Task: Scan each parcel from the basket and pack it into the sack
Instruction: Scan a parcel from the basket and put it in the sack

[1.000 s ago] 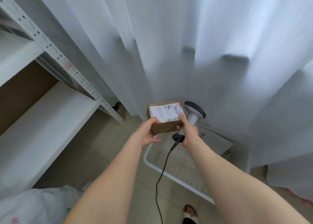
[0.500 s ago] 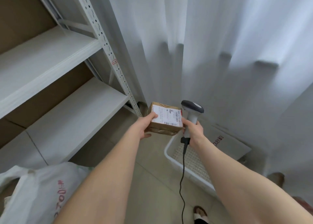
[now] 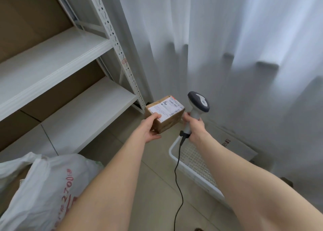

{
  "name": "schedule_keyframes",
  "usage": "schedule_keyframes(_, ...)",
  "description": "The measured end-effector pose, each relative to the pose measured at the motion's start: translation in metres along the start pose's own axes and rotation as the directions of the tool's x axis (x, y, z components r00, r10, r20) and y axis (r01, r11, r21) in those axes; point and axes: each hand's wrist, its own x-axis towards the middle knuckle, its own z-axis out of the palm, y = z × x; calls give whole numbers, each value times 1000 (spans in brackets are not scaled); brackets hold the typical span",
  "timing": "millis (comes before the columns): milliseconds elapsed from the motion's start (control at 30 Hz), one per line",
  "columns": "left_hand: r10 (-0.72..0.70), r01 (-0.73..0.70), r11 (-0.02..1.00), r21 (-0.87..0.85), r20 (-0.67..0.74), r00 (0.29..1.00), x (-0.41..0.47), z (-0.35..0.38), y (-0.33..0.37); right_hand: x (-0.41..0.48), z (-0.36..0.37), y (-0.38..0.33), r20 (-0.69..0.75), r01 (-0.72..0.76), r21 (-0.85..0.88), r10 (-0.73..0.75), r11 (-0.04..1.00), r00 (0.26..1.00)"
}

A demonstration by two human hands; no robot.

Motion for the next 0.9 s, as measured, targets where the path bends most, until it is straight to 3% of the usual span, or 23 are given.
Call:
schedule_keyframes(233, 65, -69, 989, -131, -35, 997, -9, 11, 7, -4, 12, -20, 106, -49, 162, 32, 986, 994)
schedule_keyframes(500, 102, -105, 982, -159, -29, 994, -23, -15, 13, -17, 45, -13, 225, -113, 160, 76, 981, 972)
schedule_keyframes(767, 41, -34, 997, 73, -92, 995, -39, -72, 38, -49, 80, -9, 254, -53, 22, 46, 998, 966)
schedule_keyframes(900, 106, -106, 994, 17, -20, 994, -41, -88, 50, -63, 98, -14, 179, 100, -132, -76, 986, 981)
